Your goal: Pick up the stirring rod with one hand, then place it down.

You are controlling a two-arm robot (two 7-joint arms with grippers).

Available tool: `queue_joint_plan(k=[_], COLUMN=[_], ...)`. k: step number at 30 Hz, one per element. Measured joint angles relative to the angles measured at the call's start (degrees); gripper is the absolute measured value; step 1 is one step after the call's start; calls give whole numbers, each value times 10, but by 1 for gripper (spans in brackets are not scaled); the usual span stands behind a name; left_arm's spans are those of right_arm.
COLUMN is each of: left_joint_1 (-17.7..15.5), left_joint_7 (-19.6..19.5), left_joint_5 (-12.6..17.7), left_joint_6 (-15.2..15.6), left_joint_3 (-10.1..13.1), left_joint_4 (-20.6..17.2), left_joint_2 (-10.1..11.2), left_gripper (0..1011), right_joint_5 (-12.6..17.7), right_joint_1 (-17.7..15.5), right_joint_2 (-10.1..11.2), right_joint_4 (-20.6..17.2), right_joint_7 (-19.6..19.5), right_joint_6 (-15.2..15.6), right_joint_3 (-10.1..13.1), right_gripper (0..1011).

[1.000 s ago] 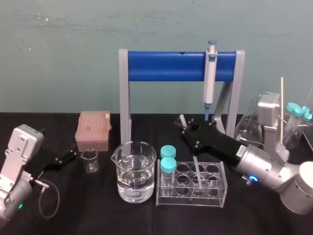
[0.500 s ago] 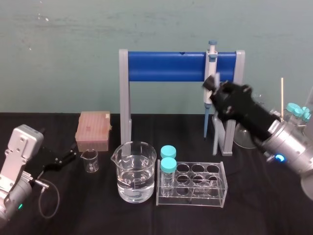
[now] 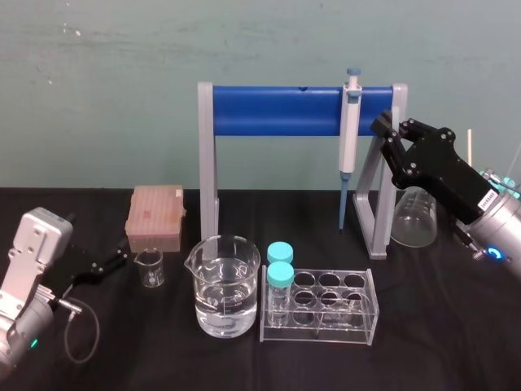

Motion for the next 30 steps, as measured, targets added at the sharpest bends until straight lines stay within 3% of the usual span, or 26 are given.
queue_joint_plan(k=[30], left_joint_1=[0], left_joint_7=[0], left_joint_5=[0], left_joint_6=[0], left_joint_3=[0], left_joint_4=[0], left_joint_2=[0], left_gripper=[1000], right_joint_5=[-8], right_joint_1=[2], right_joint_2=[-6], right_joint_4=[7], right_joint_7=[4], right_joint_6=[8], right_joint_3=[2], right_gripper=[69])
